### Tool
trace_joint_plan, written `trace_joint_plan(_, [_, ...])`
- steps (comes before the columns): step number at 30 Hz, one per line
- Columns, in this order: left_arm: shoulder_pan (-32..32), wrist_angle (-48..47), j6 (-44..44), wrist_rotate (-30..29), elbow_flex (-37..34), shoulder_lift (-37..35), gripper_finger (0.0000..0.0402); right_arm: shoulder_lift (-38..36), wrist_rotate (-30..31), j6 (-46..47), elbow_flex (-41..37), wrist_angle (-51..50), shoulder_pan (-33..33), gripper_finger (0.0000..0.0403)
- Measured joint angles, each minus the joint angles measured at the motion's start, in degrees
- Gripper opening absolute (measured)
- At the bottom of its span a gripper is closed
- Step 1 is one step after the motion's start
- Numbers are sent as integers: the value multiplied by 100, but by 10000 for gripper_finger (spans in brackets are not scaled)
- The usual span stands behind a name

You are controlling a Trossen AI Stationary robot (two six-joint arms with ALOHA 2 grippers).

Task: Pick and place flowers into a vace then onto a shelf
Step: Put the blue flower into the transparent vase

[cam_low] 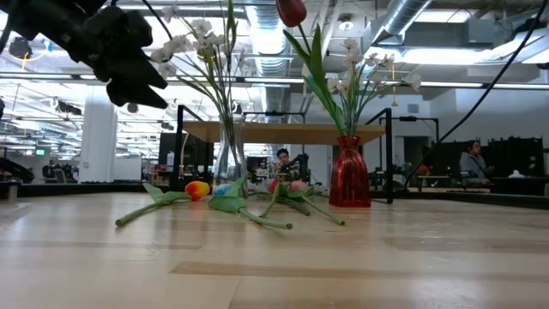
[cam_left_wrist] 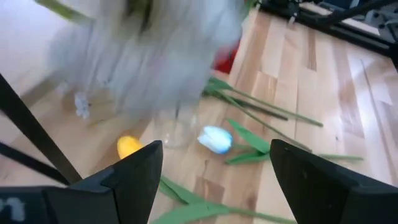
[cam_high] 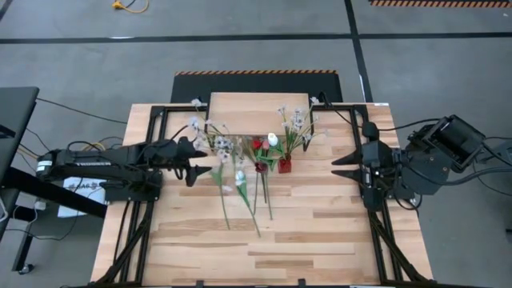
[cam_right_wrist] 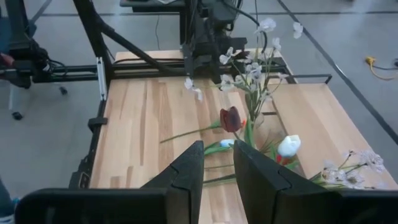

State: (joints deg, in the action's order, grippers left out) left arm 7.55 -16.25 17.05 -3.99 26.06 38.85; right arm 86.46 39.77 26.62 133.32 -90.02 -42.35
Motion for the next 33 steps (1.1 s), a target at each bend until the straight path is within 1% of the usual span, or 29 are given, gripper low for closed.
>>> trace_joint_plan(8, [-17,-192,305,-733,0,-2,287,7,0,171,0,0,0,79])
trace_joint_plan(11, [-17,-260,374,-813,0,-2,287,10,-93,254,0,0,2,79])
trace_joint_plan(17, [-126,-319,524,-764,60,-159,287,10,-240,348,0,1,0,79])
trace_joint_plan(23, [-530,-838,528,-976,577,-587,287,11,-243,347,0,0,0,79])
trace_joint_plan(26, [-771,-877,528,-1012,871,-819,287,11,-257,478,0,0,0,79])
trace_joint_plan(27, [-853,-880,528,-1014,973,-885,287,11,-308,606,0,0,0,79])
trace_joint_plan(31, [-1202,-887,528,-1001,1347,-1115,286,18,-824,888,0,0,0,79])
trace_joint_plan(33, [-1378,-873,528,-1000,1523,-1198,287,106,-837,1029,7,2,-1,79])
